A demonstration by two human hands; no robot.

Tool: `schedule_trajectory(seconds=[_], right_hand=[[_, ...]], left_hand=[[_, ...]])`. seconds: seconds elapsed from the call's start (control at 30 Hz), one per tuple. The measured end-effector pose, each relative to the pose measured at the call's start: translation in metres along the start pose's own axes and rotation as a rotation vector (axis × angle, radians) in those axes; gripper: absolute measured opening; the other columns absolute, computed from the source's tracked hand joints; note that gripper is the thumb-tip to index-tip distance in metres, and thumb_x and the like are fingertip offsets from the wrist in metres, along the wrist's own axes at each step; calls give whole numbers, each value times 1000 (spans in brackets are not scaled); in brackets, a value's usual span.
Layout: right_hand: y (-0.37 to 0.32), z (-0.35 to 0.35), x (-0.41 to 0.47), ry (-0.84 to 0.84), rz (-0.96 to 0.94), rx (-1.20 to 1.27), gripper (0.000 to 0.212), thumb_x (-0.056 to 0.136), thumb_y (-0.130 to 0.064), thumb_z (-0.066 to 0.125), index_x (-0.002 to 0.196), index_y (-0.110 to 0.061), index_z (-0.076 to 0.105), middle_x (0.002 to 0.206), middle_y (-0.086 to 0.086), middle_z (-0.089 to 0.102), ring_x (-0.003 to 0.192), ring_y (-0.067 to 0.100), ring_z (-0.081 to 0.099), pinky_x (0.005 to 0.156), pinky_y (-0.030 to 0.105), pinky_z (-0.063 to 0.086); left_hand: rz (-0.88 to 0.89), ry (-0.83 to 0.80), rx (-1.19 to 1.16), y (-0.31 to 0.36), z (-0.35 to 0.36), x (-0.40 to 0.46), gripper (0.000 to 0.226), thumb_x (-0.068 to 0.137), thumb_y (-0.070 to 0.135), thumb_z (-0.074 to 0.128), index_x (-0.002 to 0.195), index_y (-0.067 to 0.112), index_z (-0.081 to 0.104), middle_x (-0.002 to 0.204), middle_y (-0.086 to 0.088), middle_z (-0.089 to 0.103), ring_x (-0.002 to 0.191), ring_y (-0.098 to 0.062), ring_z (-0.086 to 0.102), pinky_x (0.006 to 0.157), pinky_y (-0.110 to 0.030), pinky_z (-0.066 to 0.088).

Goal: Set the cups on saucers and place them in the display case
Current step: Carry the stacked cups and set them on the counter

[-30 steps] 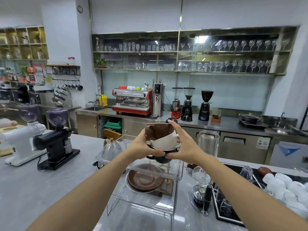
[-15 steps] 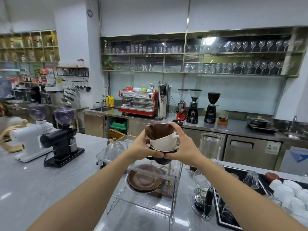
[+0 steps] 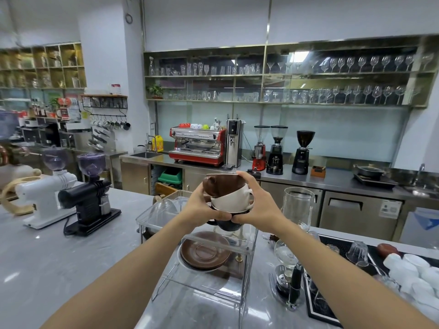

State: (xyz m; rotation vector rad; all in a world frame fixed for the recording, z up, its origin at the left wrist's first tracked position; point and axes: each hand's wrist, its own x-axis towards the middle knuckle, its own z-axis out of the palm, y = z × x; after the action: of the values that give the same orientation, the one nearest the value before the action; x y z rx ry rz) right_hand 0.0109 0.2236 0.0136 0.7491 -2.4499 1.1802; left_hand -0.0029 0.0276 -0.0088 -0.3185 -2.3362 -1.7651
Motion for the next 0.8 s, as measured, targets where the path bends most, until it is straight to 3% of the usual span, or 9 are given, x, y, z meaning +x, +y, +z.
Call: schedule_trajectory(seconds=[0.2, 0.37, 0.5, 0.57, 0.63, 0.7, 0.8], right_hand=[[-2, -6, 1, 36, -29, 8, 107, 54, -27, 88, 140, -52, 29, 124, -2, 57, 106, 22, 57, 90, 41, 56], [-12, -29, 1, 76, -99, 0, 106, 58, -24, 89, 143, -47, 29, 128, -3, 56, 111, 22, 57, 89, 35, 56], [-21, -58, -6, 98, -131, -41, 106, 61, -23, 90, 143, -45, 28, 127, -6, 54, 110, 17, 56, 84, 18, 51], [-22, -74, -12, 104, -130, -60, 106, 60, -21, 91, 143, -46, 28, 126, -7, 55, 110, 14, 57, 81, 10, 49], [-22, -88, -20, 117, -121, -79, 108, 59, -20, 91, 144, -45, 29, 129, -6, 56, 111, 15, 56, 82, 11, 51], [-21, -99, -27, 130, -109, -80, 108, 59, -20, 91, 144, -44, 29, 130, -5, 56, 111, 16, 58, 85, 21, 56], [-16, -117, -45, 157, -81, -104, 108, 59, -18, 92, 143, -44, 29, 126, -4, 58, 109, 13, 60, 81, 18, 57]], left_hand=[[42, 23, -48, 9, 1, -4, 78, 52, 0, 98, 111, 32, 58, 109, 1, 70, 103, -14, 67, 60, -17, 57], [100, 20, -85, 36, 7, -4, 80, 50, -3, 97, 108, 36, 58, 109, -3, 71, 102, -21, 70, 64, -19, 59], [130, -17, -98, 56, 19, 0, 88, 45, 1, 100, 117, 32, 58, 114, -8, 71, 106, -26, 70, 75, -37, 65], [149, -41, -106, 64, 30, 0, 93, 45, 1, 100, 125, 24, 57, 115, -8, 70, 107, -26, 70, 78, -38, 65], [179, -50, -110, 72, 43, -1, 95, 47, -2, 99, 128, 20, 56, 113, -5, 70, 104, -21, 70, 77, -31, 64], [210, -56, -124, 80, 52, -3, 95, 47, -4, 99, 129, 20, 56, 111, -1, 70, 101, -16, 70, 74, -25, 62], [249, -95, -125, 88, 74, -6, 99, 43, 2, 101, 129, 24, 56, 115, 1, 70, 103, -15, 70, 78, -30, 63]])
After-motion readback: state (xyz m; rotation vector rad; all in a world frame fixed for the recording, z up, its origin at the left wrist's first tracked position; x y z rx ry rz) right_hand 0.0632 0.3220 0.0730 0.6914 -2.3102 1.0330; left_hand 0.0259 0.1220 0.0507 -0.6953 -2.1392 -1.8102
